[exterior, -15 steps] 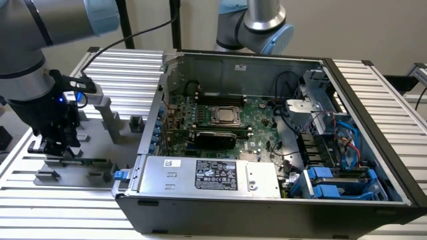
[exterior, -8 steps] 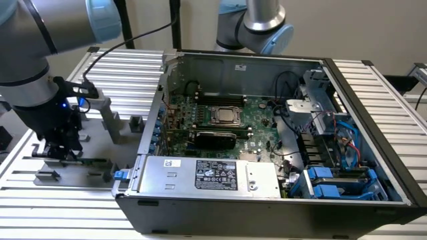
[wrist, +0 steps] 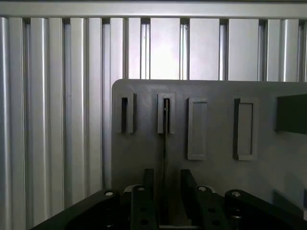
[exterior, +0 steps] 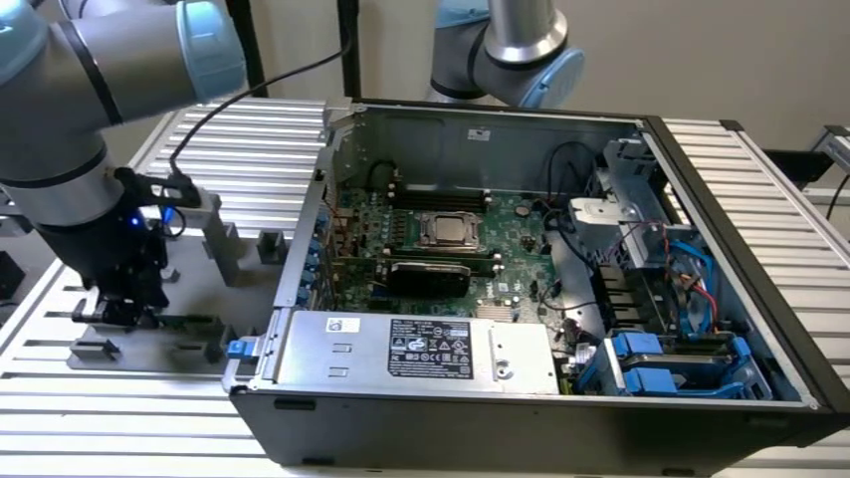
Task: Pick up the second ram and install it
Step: 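Pick up the second ram and move it above second insertion slot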
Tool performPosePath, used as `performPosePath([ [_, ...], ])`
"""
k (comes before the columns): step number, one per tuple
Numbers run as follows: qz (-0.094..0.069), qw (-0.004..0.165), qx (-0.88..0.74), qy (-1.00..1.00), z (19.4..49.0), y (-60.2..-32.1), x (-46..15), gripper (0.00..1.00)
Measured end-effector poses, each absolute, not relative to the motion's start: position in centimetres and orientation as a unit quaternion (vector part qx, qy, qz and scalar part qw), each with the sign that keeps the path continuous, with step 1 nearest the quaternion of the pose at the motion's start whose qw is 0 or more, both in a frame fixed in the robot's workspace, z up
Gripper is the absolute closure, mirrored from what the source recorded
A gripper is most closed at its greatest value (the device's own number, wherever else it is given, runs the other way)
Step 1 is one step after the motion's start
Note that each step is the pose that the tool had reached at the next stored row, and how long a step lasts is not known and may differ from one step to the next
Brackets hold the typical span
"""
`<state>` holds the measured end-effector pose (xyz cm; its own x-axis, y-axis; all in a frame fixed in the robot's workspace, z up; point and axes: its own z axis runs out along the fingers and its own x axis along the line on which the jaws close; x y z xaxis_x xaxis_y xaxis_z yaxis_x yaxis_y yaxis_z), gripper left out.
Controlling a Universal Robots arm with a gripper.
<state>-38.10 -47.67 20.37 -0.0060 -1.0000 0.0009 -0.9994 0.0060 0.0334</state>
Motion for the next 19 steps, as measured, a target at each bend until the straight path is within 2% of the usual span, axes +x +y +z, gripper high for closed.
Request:
performPosePath([
  [13, -0.011, 0.013, 0.705, -0.709, 19.38, -47.68, -37.73, 0.64],
  [16, -0.01, 0.014, 0.705, -0.709, 19.31, -47.68, -37.74, 0.66],
  [17, -0.01, 0.014, 0.705, -0.709, 19.28, -47.68, -37.74, 0.73],
  [19, -0.009, 0.015, 0.705, -0.709, 19.26, -47.68, -37.74, 0.73],
])
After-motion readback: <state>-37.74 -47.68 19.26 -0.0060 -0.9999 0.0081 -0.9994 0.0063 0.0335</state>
